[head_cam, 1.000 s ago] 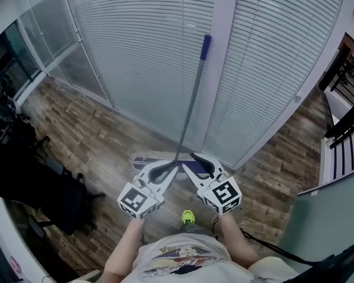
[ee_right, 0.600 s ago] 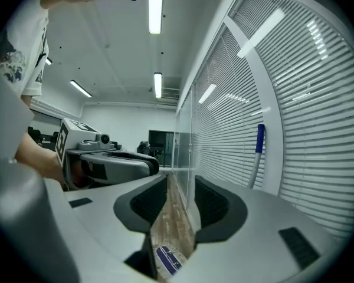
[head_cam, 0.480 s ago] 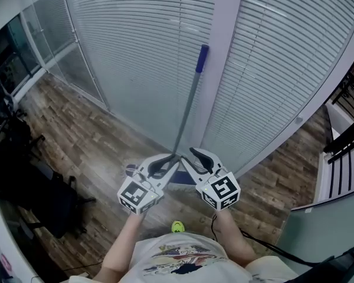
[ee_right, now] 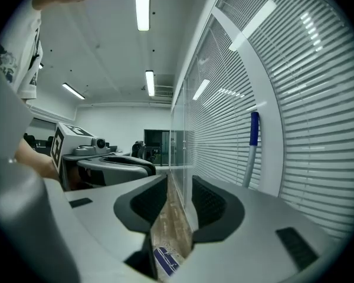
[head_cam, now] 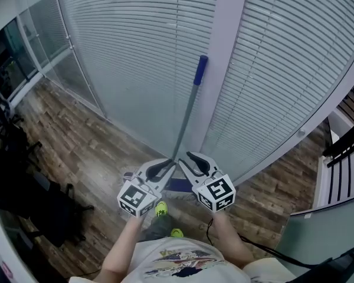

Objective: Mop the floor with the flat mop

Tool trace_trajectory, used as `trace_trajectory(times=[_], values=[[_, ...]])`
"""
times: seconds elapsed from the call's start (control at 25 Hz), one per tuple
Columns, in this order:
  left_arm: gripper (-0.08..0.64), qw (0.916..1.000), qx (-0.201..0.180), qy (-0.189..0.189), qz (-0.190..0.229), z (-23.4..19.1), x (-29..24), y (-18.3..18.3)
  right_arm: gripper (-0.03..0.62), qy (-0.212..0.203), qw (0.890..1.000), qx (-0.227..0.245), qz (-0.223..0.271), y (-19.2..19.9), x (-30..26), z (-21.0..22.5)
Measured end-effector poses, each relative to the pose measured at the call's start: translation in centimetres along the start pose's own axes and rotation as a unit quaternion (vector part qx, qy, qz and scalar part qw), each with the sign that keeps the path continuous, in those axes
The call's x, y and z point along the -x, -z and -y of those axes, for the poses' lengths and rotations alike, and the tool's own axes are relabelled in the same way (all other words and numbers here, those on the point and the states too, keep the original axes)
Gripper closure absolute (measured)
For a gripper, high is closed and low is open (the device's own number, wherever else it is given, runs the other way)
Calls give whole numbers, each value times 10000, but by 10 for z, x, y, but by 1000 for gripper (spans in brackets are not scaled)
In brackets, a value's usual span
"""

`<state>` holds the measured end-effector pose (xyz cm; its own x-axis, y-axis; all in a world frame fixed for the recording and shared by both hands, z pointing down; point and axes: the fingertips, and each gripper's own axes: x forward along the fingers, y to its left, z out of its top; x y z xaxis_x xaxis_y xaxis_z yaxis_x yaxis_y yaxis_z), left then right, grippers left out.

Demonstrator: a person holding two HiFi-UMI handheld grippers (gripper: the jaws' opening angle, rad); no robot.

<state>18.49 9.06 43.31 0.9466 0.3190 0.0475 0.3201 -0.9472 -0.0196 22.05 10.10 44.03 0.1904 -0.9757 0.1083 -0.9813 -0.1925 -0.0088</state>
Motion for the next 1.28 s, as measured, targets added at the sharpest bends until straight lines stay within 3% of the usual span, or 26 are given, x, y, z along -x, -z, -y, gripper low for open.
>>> trace_trajectory(times=[0.28,0.48,0.72,0.96,1.28], values=[[508,9995,72,292,22,-61,-48,8,464,219,9996,7,-160,5,-58,50],[509,9987,22,500,58,-119,-83,53,465,476,9988,35,-102,39,-116,96],[508,9965,114,807,165,-168,-119,14,465,947,9952,127,-209,-7,-151,148],[508,9936,121,1113,143,-202,-152,14,465,1449,9891,60,-271,-9,-177,202],[508,9920,164,1242,171,-231,-160,9,447,2193,9749,-142,-349,-8,-184,247]])
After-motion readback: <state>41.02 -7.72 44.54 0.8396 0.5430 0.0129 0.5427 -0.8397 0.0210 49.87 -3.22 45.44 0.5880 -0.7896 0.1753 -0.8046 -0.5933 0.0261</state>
